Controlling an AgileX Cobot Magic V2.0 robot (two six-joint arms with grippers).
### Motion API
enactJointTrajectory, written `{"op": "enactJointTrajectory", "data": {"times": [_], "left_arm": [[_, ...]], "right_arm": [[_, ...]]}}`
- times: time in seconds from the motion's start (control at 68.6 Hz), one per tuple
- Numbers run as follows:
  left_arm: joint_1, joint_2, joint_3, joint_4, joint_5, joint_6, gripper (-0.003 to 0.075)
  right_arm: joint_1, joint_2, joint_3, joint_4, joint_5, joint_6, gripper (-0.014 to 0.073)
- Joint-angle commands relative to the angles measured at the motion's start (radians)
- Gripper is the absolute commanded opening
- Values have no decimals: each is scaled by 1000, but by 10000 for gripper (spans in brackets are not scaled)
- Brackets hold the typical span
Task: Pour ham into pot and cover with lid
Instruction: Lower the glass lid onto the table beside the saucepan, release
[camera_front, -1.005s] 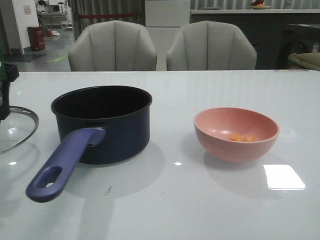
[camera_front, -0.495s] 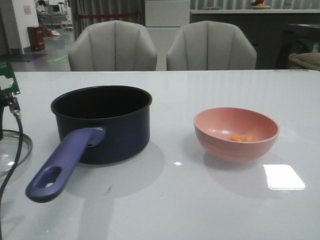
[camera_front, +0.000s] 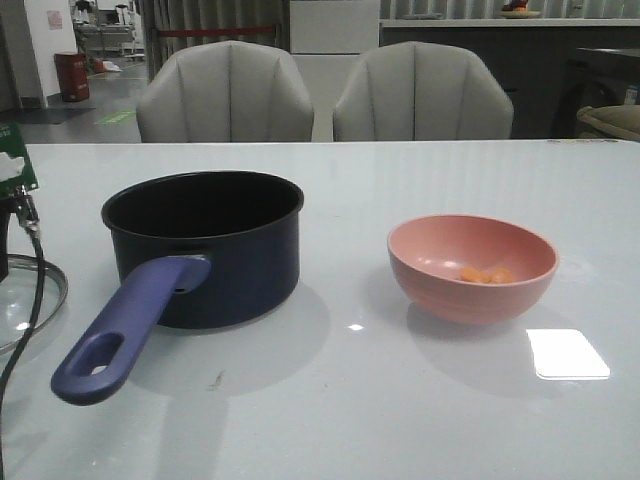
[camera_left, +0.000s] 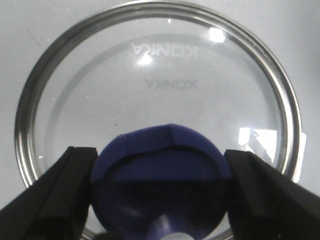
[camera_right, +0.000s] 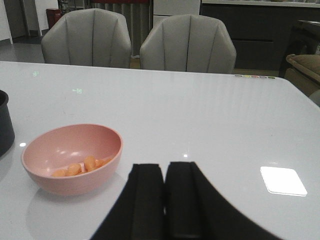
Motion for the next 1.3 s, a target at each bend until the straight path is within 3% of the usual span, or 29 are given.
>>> {"op": "enactJointTrajectory", "data": {"times": [0.0, 0.248, 0.495, 0.918, 1.282], "left_arm": [[-3, -21, -24, 6, -10, -5, 515], [-3, 46, -24, 6, 43, -5, 646], [-5, 26, -76, 8, 99, -5, 646], [-5, -77, -78, 2, 84, -5, 646], [-9, -416, 50, -54, -113, -5, 636]], "right_arm": [[-5, -18, -4, -13, -76, 0, 134], [-5, -18, -4, -13, -76, 0, 134], [-5, -18, -4, -13, -76, 0, 134], [-5, -18, -4, -13, -76, 0, 134], [-5, -18, -4, -13, -76, 0, 134]]}}
